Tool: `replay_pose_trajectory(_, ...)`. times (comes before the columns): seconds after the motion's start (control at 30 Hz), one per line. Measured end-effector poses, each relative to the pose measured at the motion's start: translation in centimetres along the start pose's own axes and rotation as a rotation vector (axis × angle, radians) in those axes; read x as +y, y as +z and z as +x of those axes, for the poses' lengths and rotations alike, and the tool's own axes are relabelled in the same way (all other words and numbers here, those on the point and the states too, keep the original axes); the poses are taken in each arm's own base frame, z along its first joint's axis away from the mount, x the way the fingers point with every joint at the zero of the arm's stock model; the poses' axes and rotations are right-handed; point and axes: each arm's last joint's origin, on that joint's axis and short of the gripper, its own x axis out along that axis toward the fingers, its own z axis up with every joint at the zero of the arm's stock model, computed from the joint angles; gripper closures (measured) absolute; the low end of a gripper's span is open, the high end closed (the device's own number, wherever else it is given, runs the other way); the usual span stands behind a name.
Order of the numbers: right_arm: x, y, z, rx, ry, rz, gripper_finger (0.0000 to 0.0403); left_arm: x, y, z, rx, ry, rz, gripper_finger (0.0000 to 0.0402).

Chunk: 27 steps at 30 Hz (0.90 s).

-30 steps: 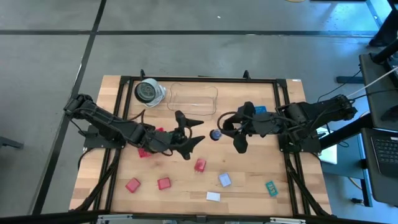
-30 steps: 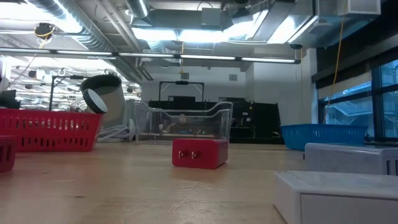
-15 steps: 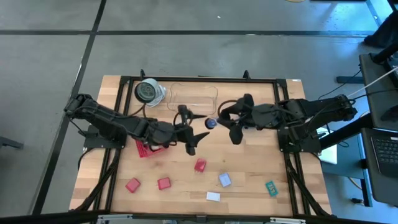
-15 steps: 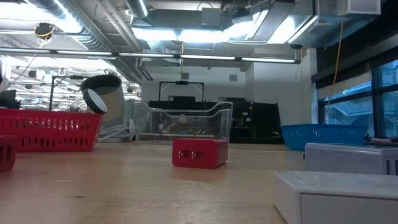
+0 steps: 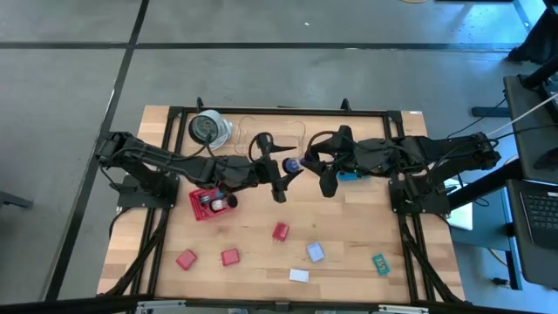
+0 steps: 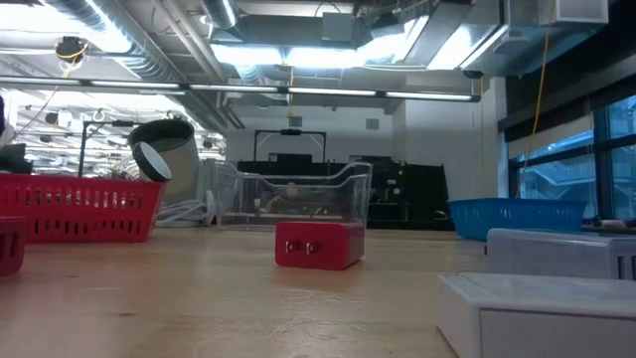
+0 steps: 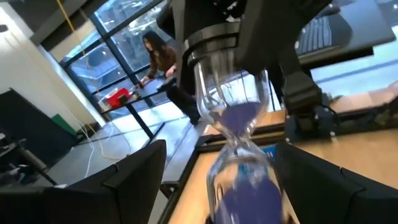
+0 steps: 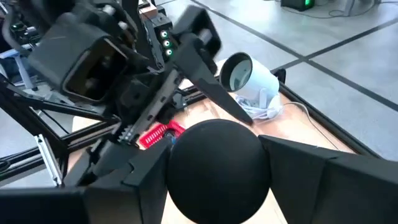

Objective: Pick & Place Office items
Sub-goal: Put the blue hourglass into the red bin

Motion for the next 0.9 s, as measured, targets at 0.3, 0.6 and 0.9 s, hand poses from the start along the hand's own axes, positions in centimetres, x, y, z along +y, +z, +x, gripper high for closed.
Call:
replay_pose_trajectory(0.3,-0.1,0.2,0.1,-0.011,-0.004,-0.038,0.0183,0.0,-1.1,1.2,0.033,-0.017,-0.068,0.0103)
replay_pose_trajectory(0.6,-0.1,0.2,0.1,-0.019,-0.001,-0.060,0.0183,-0.6,-1.1,0.0,0.093,-0.030,-0.057,0.0103)
replay_pose_trajectory(0.9,-0.1,0.3,0.1,-0.026,-0.001,-0.059,0.0183,-0.7,-1.3,-0.1,0.114,-0.022,-0.047,0.0103)
